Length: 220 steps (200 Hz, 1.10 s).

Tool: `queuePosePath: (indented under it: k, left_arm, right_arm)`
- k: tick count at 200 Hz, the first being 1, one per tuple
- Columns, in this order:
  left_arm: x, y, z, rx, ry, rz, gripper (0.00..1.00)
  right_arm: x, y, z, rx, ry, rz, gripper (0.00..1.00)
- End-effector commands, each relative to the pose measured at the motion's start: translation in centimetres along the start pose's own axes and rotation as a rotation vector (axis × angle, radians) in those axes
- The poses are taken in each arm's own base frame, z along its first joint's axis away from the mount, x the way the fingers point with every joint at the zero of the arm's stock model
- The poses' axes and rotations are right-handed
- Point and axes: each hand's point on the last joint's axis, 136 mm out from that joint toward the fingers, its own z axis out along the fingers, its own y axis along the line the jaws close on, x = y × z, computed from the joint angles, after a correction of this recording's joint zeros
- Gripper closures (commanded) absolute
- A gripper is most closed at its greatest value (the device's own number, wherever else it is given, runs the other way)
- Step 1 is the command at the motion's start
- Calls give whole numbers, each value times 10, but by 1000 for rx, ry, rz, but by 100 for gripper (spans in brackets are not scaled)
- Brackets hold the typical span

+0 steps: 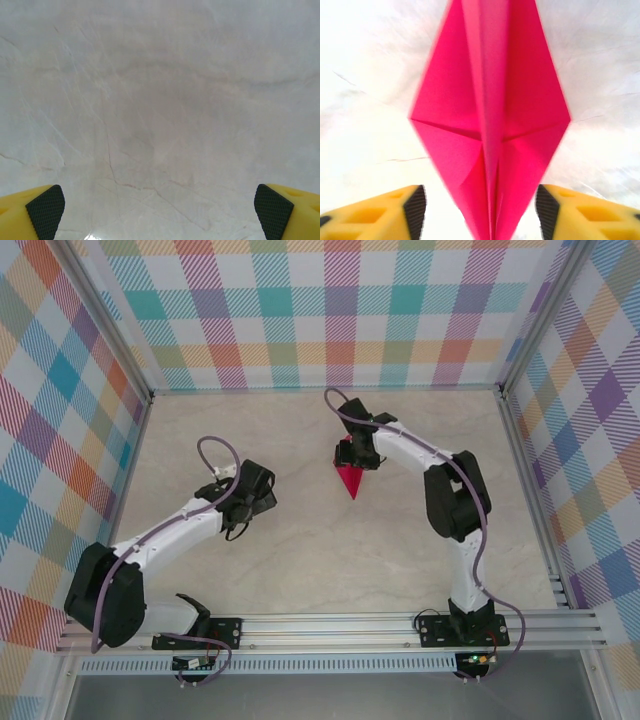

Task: Fold a paper plane with a square sheet of paper (pick it up from the middle)
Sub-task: Move a paper plane to the center of the table, then reset both arms

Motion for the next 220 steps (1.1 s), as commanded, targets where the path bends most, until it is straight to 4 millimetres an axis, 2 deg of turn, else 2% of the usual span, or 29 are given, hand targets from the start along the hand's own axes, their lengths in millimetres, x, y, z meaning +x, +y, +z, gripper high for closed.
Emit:
queuePosePath:
  k: [1, 23, 45, 57, 79, 92, 105, 123, 165, 179, 220]
  left_arm:
    - [-36, 16, -22, -40, -112, 3, 0]
    - [-58, 28, -31, -43, -184, 8, 0]
    - [-76, 41, -35, -30, -261, 19, 0]
    - [-83, 52, -37, -35, -307, 10, 0]
    - [-94, 78, -35, -94, -373, -22, 0]
    - [-98, 92, -31, -138, -416, -34, 0]
    - [-101, 101, -26, -155, -457, -32, 0]
    - [-100, 108, -16, -163, -483, 3, 0]
    - [-93, 118, 13, -106, -532, 67, 0]
    - [-92, 119, 20, -59, -540, 62, 0]
    - [-90, 99, 28, 91, -600, 133, 0]
  right_arm:
    - [-33, 0, -85, -39, -196, 20, 28]
    - [-41, -28, -125, 22, -328, 46, 16]
    - [-38, -71, -148, 106, -448, 82, 0]
    - [-35, -96, -159, 145, -514, 111, 0]
    - [-21, -149, -164, 265, -560, 180, 0]
    - [-11, -179, -160, 353, -569, 231, 0]
    - [2, -205, -149, 415, -567, 262, 0]
    - [17, -227, -132, 438, -584, 283, 0]
    - [29, -242, -97, 456, -670, 139, 0]
    - [30, -237, -88, 413, -697, 87, 0]
    - [28, -225, -71, 316, -730, -30, 0]
